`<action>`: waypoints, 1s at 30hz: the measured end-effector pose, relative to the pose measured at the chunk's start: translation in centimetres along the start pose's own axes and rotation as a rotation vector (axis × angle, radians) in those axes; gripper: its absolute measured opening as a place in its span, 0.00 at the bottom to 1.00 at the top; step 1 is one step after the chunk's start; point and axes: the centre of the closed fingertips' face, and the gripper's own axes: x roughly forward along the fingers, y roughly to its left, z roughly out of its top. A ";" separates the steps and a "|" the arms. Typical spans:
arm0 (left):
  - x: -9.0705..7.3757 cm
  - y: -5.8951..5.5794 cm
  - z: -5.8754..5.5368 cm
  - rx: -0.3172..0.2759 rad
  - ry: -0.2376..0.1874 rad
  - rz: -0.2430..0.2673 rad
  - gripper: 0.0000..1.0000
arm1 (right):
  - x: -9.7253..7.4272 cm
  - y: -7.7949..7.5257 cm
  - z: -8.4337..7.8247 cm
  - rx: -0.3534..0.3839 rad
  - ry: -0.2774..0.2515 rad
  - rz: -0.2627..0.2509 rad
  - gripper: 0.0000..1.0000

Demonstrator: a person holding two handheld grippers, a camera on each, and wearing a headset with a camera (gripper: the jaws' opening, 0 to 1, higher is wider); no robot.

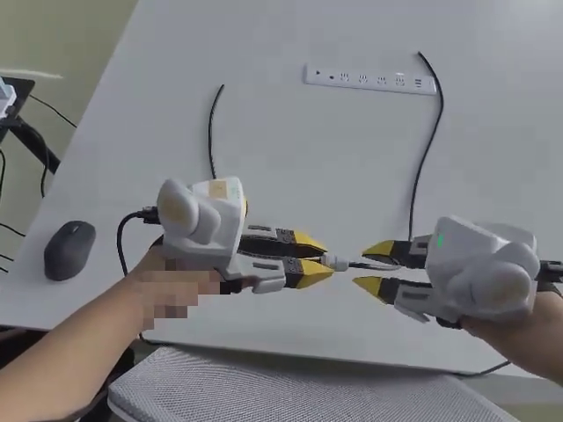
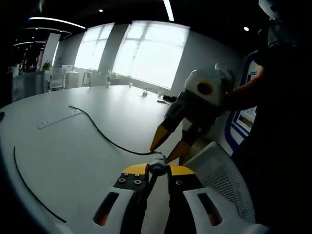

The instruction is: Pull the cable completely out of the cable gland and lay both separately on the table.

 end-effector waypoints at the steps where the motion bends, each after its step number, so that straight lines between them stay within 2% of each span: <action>1: 0.0 0.1 -0.1 0.003 0.006 0.005 0.15 | 0.0 0.0 0.1 -0.008 -0.003 -0.013 0.10; 6: 0.3 0.0 -0.4 0.010 0.021 -0.005 0.15 | 0.6 0.4 0.6 -0.018 -0.007 -0.031 0.07; 9: 0.3 0.1 -0.5 0.008 0.027 -0.010 0.15 | 0.9 0.5 0.8 -0.029 -0.007 -0.045 0.02; 13: 0.4 0.3 -0.6 0.012 0.033 -0.009 0.15 | 1.0 0.3 0.6 -0.041 0.006 -0.069 0.02; 16: 0.5 0.3 -0.7 0.019 0.036 -0.015 0.15 | 1.0 0.3 0.6 -0.021 0.006 -0.083 0.02; 20: 0.6 0.2 -0.9 0.029 0.046 -0.024 0.15 | 1.2 0.5 0.3 0.008 0.025 -0.076 0.00; 24: 0.6 0.2 -0.9 0.024 0.046 -0.024 0.15 | 1.2 0.5 0.3 0.012 0.022 -0.081 0.00; 28: 0.6 0.2 -0.8 0.020 0.043 -0.022 0.15 | 1.1 0.3 0.2 0.044 0.016 -0.084 0.00; 30: 0.6 0.2 -0.8 0.010 0.042 -0.023 0.15 | 1.0 0.3 0.2 0.091 0.004 -0.082 0.00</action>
